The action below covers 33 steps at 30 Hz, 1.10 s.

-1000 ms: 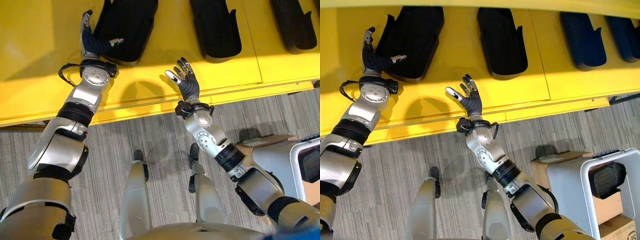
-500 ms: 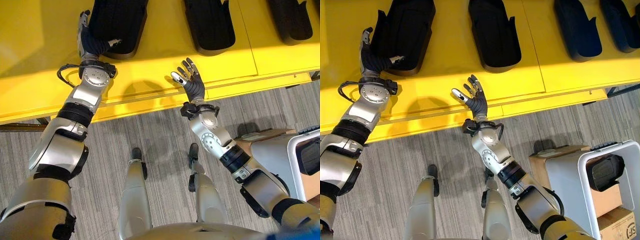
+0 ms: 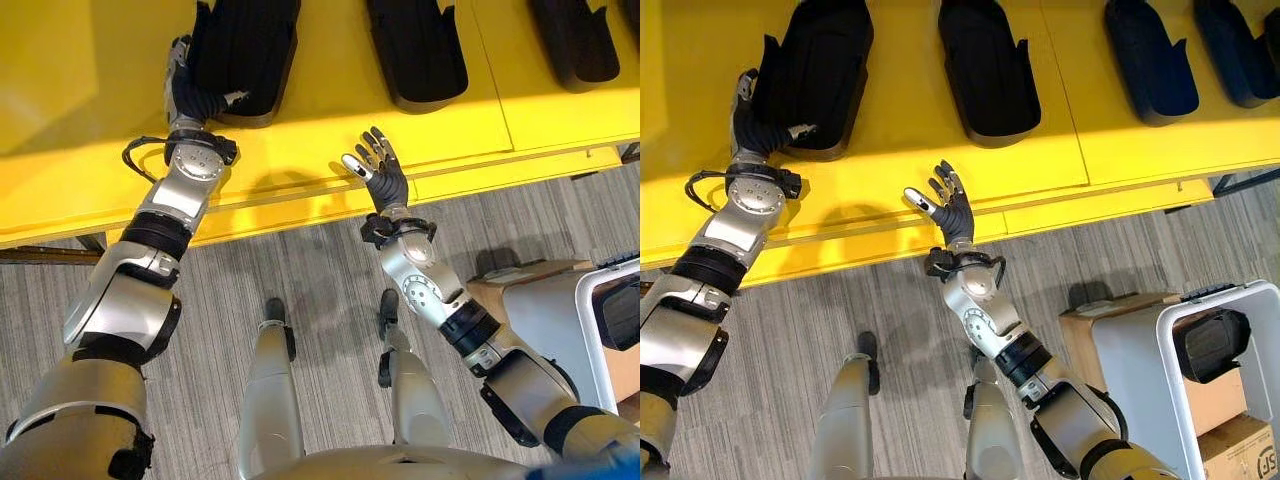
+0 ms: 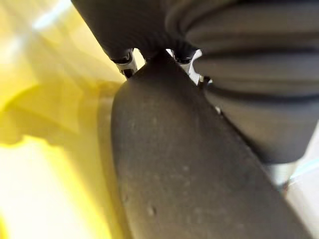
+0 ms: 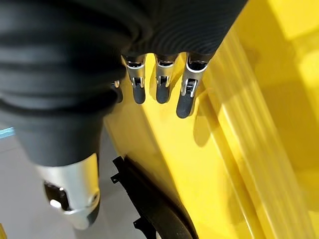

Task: Move parts from the plastic box to the shelf.

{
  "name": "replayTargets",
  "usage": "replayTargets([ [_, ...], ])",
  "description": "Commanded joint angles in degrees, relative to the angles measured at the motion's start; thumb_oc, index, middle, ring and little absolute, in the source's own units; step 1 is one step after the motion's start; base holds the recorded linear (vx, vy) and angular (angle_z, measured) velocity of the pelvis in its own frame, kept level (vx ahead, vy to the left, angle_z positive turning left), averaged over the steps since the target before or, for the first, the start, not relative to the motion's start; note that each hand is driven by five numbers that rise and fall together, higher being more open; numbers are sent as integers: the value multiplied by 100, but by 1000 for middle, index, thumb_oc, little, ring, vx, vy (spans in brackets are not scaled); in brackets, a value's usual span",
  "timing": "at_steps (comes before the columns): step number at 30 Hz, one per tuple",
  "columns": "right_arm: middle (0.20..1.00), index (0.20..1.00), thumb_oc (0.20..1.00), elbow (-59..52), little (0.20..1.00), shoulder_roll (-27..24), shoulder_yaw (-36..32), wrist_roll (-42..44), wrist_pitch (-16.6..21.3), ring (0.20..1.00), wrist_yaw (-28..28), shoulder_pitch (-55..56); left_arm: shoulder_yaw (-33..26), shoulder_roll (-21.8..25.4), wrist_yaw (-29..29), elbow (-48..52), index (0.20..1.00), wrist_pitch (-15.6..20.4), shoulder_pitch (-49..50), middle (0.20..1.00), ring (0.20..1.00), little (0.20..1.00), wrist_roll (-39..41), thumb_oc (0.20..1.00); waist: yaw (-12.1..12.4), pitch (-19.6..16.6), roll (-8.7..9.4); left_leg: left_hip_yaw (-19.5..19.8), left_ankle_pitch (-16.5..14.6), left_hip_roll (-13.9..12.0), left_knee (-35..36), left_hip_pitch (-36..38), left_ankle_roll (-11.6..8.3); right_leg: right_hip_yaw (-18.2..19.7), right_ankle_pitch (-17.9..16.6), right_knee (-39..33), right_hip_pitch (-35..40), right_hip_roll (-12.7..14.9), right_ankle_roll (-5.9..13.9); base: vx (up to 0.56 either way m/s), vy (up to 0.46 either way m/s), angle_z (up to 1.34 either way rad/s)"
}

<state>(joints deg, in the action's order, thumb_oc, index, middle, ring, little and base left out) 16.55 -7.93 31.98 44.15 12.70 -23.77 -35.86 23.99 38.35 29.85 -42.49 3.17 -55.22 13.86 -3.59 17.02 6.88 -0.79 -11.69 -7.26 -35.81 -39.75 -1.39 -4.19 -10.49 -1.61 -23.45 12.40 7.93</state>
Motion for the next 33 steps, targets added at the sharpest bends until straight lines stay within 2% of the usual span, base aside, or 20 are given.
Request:
replayTargets([
  [1, 1000, 1000, 1000, -503, 1000, -188, -434, -90, 92, 1000, 77, -86, -36, 116, -74, 19, 1000, 90, -20, 1000, 1000, 1000, -133, 1000, 111, 170, -139, -208, 303, 158, 904, 449, -104, -126, 721, 293, 773, 220, 318, -16, -43, -3],
  [9, 1000, 1000, 1000, -561, 1000, -177, -497, -99, 87, 1000, 83, -19, -251, 54, -83, 178, 1000, 103, 327, 1000, 1000, 1000, -151, 1000, 155, 137, -156, -174, 316, 164, 924, 460, -111, -161, 764, 334, 786, 210, 287, -4, -10, 1],
  [14, 1000, 1000, 1000, -572, 1000, -177, -548, -285, 70, 1000, -55, -227, -504, -245, -70, 211, 1000, 183, 637, 1000, 1000, 1000, 96, 1000, 213, 110, -137, -141, 326, 159, 941, 480, -110, -201, 794, 339, 823, 197, 247, -8, -20, 10],
  [24, 1000, 1000, 1000, 56, 1000, -150, -601, -250, 8, 1000, -253, -1093, -391, -347, -124, 89, 1000, 268, 468, 1000, 1000, 1000, 328, 1000, 318, 90, -112, -90, 316, 182, 925, 480, -110, -243, 815, 334, 884, 190, 226, 0, 0, 0],
  [33, 1000, 1000, 1000, 1228, 1000, -73, -495, 274, -127, 1000, -245, -1942, -14, -485, -248, -254, 1000, 298, 143, 1000, 1000, 1000, 557, 1000, 464, 97, -74, -40, 321, 228, 897, 466, -104, -294, 841, 344, 954, 189, 209, -1, -4, 2],
])
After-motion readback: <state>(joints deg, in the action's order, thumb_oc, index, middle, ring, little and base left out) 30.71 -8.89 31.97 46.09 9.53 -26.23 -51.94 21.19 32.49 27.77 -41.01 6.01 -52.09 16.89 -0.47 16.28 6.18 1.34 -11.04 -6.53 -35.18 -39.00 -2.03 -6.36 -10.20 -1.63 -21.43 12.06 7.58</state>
